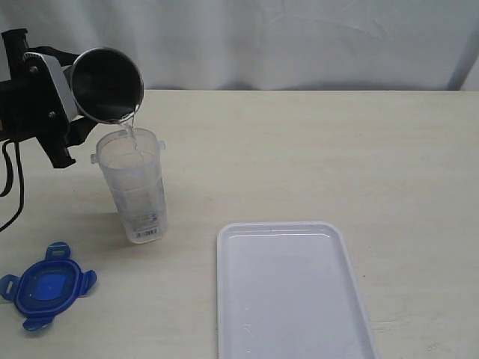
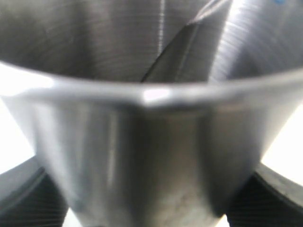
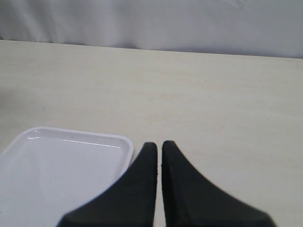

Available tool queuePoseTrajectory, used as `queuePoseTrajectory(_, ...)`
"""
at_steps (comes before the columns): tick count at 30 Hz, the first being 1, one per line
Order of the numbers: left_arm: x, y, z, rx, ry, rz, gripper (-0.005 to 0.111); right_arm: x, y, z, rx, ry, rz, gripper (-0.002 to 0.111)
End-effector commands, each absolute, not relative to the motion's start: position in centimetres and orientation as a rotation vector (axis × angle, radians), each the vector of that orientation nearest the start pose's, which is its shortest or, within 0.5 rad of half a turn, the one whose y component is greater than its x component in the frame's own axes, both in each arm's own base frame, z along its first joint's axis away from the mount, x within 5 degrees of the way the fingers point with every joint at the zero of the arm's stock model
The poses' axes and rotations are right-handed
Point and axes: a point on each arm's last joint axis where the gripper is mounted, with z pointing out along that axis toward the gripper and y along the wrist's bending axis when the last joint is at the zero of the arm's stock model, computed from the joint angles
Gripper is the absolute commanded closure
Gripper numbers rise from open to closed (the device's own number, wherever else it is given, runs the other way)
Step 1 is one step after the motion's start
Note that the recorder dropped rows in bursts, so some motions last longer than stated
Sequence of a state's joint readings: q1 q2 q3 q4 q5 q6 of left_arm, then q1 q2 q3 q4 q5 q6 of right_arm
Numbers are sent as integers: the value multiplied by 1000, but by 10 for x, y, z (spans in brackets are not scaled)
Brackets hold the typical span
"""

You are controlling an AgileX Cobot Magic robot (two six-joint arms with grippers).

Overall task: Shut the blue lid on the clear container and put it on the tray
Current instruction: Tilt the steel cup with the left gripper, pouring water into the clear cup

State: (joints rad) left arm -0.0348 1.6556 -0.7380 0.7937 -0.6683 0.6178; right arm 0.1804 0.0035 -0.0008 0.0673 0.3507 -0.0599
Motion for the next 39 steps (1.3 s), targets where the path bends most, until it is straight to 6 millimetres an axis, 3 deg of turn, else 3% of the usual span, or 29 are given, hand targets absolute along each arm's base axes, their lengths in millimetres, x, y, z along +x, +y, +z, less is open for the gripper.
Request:
queuePoseTrajectory(1, 326, -52, 214, 1347, 1228, 445, 107, 52, 11, 182, -179, 1820, 143, 104)
queuePoseTrajectory(31, 326, -51, 213, 1351, 1257, 447, 107, 52, 11, 182, -179, 1820, 143, 104)
queuePoseTrajectory(39, 326, -51, 212, 1260, 1339, 355, 107, 52, 11, 182, -179, 1820, 143, 104)
